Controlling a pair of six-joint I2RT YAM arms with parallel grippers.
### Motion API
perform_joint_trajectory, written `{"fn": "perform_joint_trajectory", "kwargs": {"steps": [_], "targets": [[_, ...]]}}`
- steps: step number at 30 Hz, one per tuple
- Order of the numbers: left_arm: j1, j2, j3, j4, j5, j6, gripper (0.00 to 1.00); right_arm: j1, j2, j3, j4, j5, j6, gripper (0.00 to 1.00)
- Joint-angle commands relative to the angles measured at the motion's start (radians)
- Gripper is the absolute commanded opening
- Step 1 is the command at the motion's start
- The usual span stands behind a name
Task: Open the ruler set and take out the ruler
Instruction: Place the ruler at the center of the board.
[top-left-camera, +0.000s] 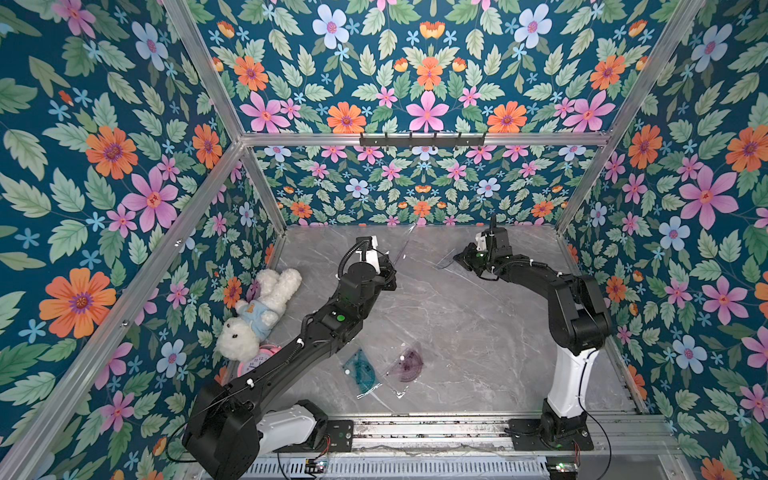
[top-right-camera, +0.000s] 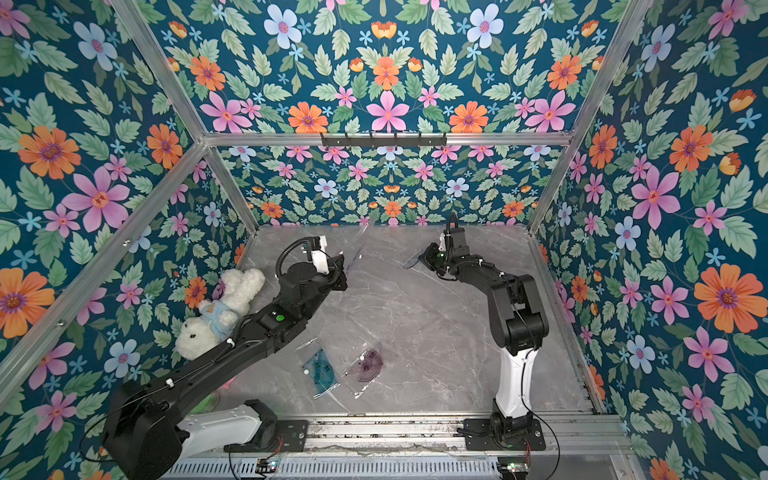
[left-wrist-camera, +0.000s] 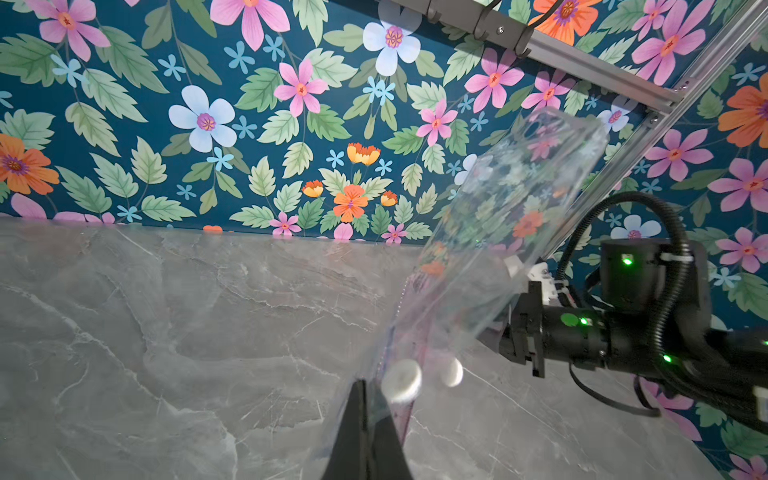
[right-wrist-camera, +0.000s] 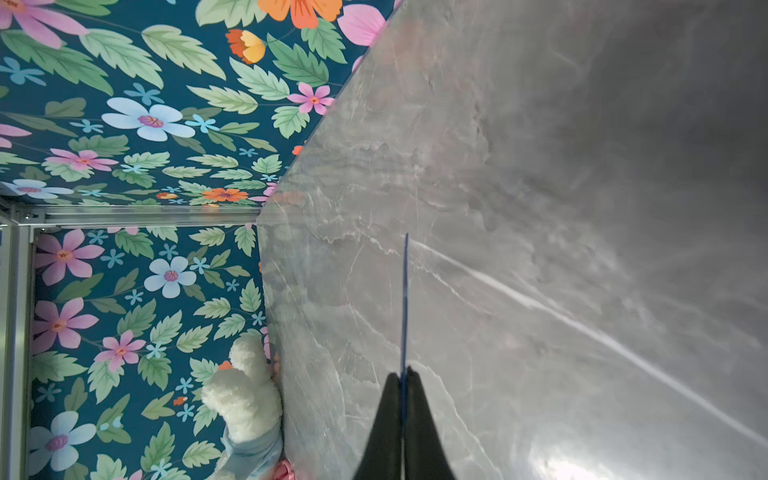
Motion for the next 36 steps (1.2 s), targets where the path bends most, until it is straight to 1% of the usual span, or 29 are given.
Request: {"fn": "perform_joint_trajectory", "kwargs": {"steps": [1, 5, 9, 12, 14, 16, 18, 20, 22, 26, 28, 30, 33, 36], "targets": [[0.010, 0.001, 0.012, -0.022, 0.008, 0.013, 0.00, 0.002, 0.061, 0.076, -0.013, -0.031, 0.022, 0.00], [0.020, 0.027, 0.031, -0.018, 0.028, 0.021, 0.00, 0.002, 0.126, 0.124, -0.013, -0.054, 0.042, 0.01], [0.023, 0.046, 0.040, -0.007, 0.047, 0.018, 0.00, -0.001, 0.145, 0.107, 0.003, -0.039, 0.046, 0.03], [0.023, 0.055, 0.039, -0.006, 0.051, 0.013, 0.00, -0.010, 0.150, 0.080, 0.020, -0.036, 0.057, 0.08], [0.023, 0.061, 0.036, -0.004, 0.055, 0.007, 0.00, -0.017, 0.147, 0.060, 0.033, -0.039, 0.062, 0.14], [0.023, 0.069, 0.036, -0.003, 0.061, 0.004, 0.00, -0.020, 0.135, 0.032, 0.044, -0.035, 0.060, 0.28], [0.024, 0.080, 0.037, 0.000, 0.067, 0.001, 0.00, -0.024, 0.109, -0.001, 0.042, -0.010, 0.051, 0.38], [0.023, 0.096, 0.039, 0.005, 0.072, -0.001, 0.00, -0.027, 0.070, -0.048, 0.041, 0.026, 0.037, 0.46], [0.023, 0.119, 0.039, 0.019, 0.083, -0.004, 0.00, -0.027, 0.015, -0.100, 0.037, 0.061, 0.019, 0.50], [0.022, 0.178, 0.041, 0.056, 0.122, -0.007, 0.00, -0.014, -0.128, -0.178, 0.001, 0.113, -0.033, 0.50], [0.021, 0.211, 0.049, 0.071, 0.139, -0.012, 0.00, 0.020, -0.221, -0.202, -0.042, 0.135, -0.076, 0.47], [0.020, 0.240, 0.056, 0.085, 0.151, -0.012, 0.00, 0.060, -0.312, -0.215, -0.081, 0.145, -0.111, 0.42], [0.016, 0.280, 0.075, 0.098, 0.163, -0.012, 0.00, 0.126, -0.456, -0.217, -0.136, 0.169, -0.128, 0.34], [0.013, 0.318, 0.094, 0.114, 0.179, -0.011, 0.00, 0.189, -0.534, -0.208, -0.155, 0.175, -0.125, 0.28]]}}
